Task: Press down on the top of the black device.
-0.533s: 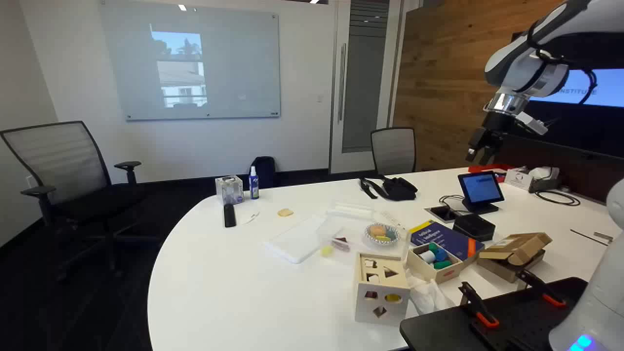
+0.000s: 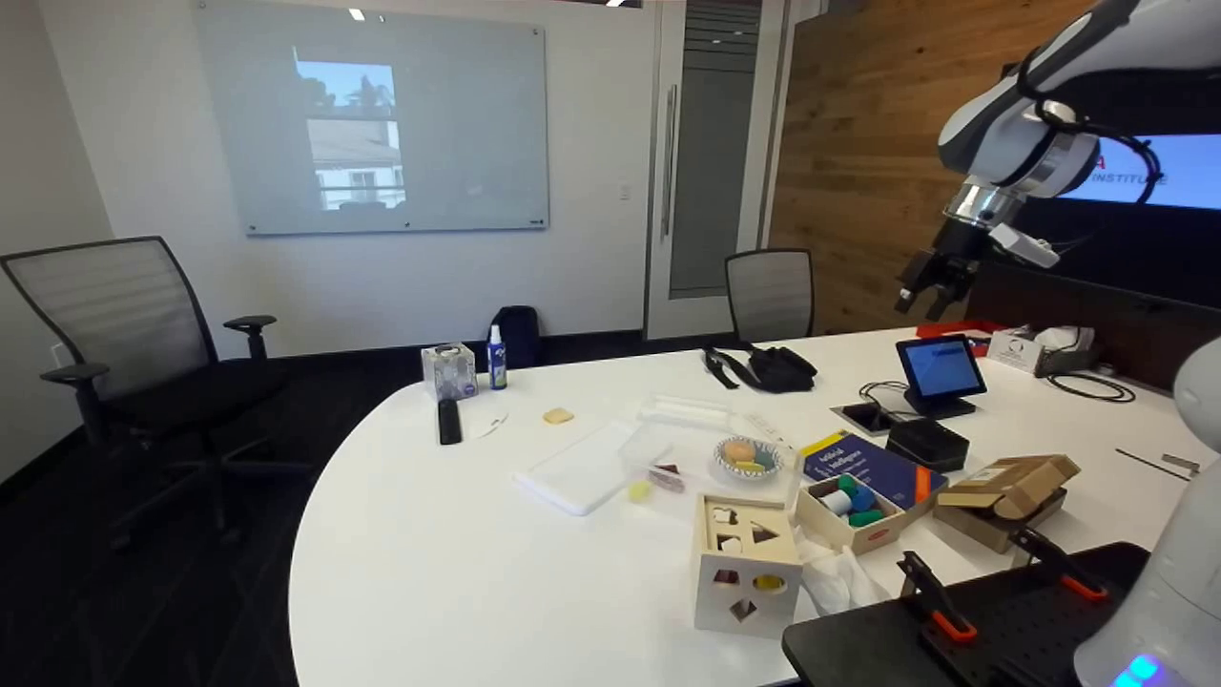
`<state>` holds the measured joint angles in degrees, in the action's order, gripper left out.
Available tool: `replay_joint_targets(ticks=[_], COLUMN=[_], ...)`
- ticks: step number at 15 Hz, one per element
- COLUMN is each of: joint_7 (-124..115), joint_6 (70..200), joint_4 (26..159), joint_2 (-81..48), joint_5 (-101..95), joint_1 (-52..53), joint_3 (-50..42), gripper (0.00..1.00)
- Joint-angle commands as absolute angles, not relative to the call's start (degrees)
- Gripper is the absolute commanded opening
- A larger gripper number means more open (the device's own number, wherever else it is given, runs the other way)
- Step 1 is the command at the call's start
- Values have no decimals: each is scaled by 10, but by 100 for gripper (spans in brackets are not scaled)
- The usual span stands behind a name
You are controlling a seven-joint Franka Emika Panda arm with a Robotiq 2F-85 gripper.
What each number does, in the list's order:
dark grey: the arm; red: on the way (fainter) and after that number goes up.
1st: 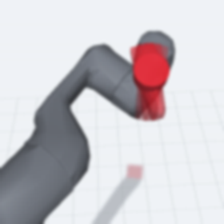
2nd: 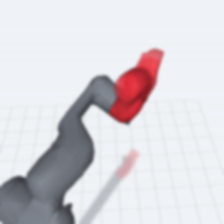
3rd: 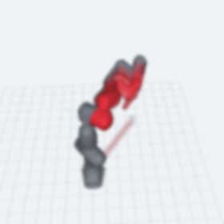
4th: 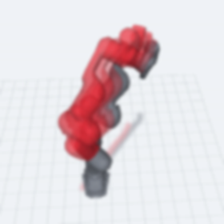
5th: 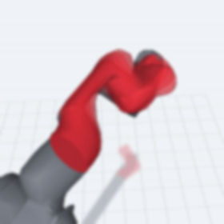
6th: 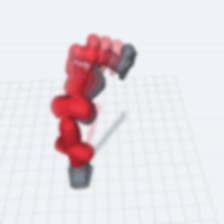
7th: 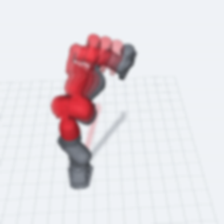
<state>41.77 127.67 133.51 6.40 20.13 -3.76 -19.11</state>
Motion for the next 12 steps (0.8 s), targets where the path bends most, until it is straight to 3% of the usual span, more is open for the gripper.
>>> replay_joint_targets(ticks=[1,5,9,10,11,12], joint_7=[379,368,345,323,295,264], joint_6=[1394,1530,1624,1640,1652,1661], joint_4=[1319,1238,1105,1069,1033,1000], joint_2=[2,-130,-286,-324,-361,-398], joint_5=[297,429,501,499,488,477], joint_1=[-45,-62,-62,-64,-66,-65], joint_3=[-154,-108,-120,-127,-138,-151], gripper=[100,100,100,75,74,66])
